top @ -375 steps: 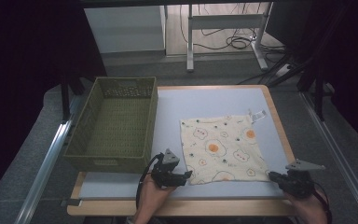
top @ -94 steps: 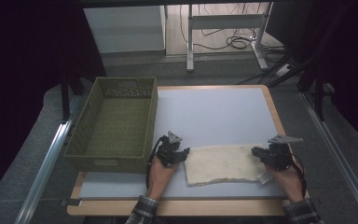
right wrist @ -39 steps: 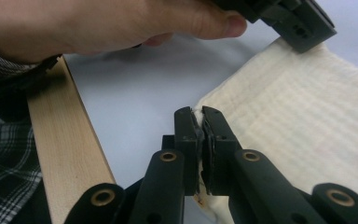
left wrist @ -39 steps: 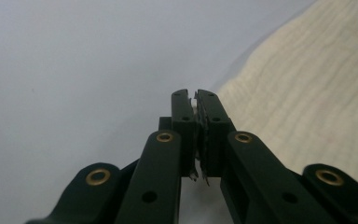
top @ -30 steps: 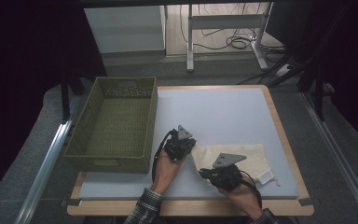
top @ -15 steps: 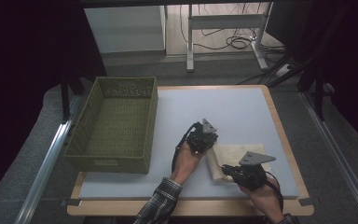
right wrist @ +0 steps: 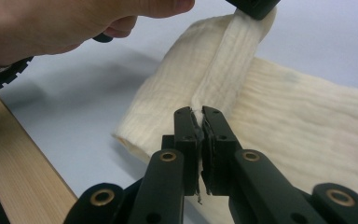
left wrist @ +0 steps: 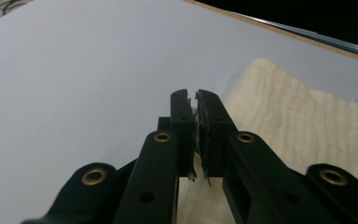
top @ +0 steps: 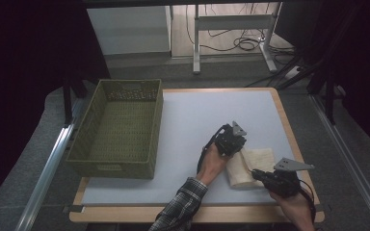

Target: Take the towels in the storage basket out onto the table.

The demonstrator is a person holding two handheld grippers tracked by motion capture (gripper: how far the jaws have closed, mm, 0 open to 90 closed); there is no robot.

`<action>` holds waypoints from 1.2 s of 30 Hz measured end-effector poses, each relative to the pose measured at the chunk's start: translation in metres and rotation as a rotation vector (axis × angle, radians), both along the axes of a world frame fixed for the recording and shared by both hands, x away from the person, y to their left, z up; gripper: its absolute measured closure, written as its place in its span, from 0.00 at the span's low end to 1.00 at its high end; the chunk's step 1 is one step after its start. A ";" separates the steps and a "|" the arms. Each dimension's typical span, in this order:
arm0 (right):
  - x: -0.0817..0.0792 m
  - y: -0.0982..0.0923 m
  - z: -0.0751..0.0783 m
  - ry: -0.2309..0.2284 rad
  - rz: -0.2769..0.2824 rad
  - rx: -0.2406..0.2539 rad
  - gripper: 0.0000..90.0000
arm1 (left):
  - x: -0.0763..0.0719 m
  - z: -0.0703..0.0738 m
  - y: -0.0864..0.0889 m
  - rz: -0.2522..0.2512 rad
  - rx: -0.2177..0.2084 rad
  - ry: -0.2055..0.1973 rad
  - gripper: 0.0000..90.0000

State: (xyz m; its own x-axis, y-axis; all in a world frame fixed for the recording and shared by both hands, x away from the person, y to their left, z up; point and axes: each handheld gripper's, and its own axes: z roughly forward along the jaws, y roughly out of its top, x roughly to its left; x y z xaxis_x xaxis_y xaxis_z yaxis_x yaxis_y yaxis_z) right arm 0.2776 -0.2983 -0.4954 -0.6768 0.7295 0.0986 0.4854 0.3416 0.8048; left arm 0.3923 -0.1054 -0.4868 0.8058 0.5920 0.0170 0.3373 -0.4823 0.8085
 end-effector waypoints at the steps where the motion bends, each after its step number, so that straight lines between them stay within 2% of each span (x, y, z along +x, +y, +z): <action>1: -0.001 -0.003 0.000 0.003 -0.005 0.004 0.95 | 0.000 0.001 -0.004 -0.009 0.007 -0.003 0.95; 9: -0.008 -0.024 0.002 -0.003 -0.033 0.026 0.95 | 0.000 0.007 -0.034 -0.056 0.026 -0.024 0.95; 13: -0.011 -0.033 0.003 -0.003 -0.049 0.031 0.95 | 0.001 0.008 -0.046 -0.077 0.038 -0.021 0.95; 17: -0.015 -0.038 0.000 0.002 -0.057 0.024 0.95 | 0.001 0.004 -0.058 -0.095 0.049 -0.017 0.94; 22: -0.015 -0.042 -0.008 0.019 -0.082 0.014 0.95 | 0.004 -0.005 -0.067 -0.095 0.070 0.002 0.92; 23: -0.014 -0.043 -0.010 0.019 -0.085 0.014 0.95 | 0.005 -0.006 -0.068 -0.093 0.066 0.007 0.89; 26: -0.014 -0.044 -0.013 0.024 -0.094 0.008 0.94 | 0.005 -0.003 -0.065 -0.087 0.030 0.014 0.71; 29: -0.014 -0.047 -0.015 0.029 -0.112 0.008 0.94 | 0.003 0.003 -0.059 -0.085 -0.035 0.032 0.54; 31: -0.014 -0.048 -0.015 0.026 -0.117 0.009 0.93 | 0.002 0.007 -0.053 -0.073 -0.077 0.038 0.51; 33: -0.016 -0.049 -0.014 0.020 -0.128 0.014 0.92 | 0.001 0.009 -0.046 -0.068 -0.097 0.048 0.47; 35: -0.017 -0.052 -0.012 0.009 -0.146 0.011 0.88 | 0.001 0.008 -0.039 -0.058 -0.089 0.048 0.45; 36: -0.018 -0.055 -0.010 -0.002 -0.155 0.007 0.87 | 0.001 0.007 -0.034 -0.059 -0.073 0.045 0.44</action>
